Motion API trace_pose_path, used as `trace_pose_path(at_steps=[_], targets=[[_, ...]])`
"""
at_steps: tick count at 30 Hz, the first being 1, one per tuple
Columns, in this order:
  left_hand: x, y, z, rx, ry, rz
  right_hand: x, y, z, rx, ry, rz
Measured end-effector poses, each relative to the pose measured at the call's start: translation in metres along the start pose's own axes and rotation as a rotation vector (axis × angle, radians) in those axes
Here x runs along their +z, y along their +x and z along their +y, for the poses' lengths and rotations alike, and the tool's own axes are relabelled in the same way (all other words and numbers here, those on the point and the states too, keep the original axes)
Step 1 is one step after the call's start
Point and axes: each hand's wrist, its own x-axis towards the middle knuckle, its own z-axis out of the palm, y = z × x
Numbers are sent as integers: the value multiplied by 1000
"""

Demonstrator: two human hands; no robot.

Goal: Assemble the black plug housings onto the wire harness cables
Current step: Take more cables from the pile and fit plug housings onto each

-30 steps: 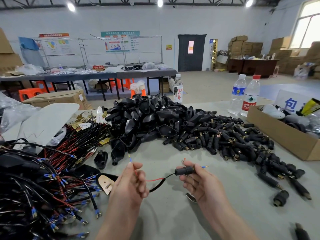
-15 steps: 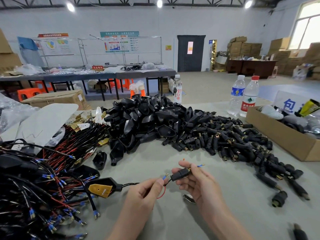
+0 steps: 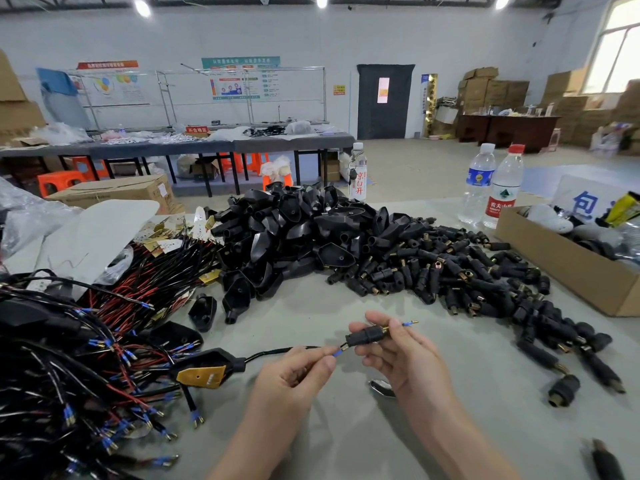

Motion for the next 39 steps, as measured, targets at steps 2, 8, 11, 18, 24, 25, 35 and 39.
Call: trace_pose_path(at_steps=[2,8,11,18,24,25,35,39], targets=[[-1,1,0,-24,-13,10,0,0,0,2,11,-5],[-1,1,0,-59,-60,26,-2,1,2,-10,7,-18],[0,0,2,-57,-75,41,-2,0,4,-11,-10,-31],[-2,0,1,-57,-39,48,-1,0,6,-24,-41,-36],[-2,0,0,-51,-38,13,-1,1,8,-31,-11,-33],[-1,-1,0,-51,-41,6,-1,1,8,-31,-5,-34],[-4,1,-6,-67,-61,28,-1,1,8,4,22,-52],[-5,2,-8,-70,-49,-9,1,-1,9,13,21,-71]])
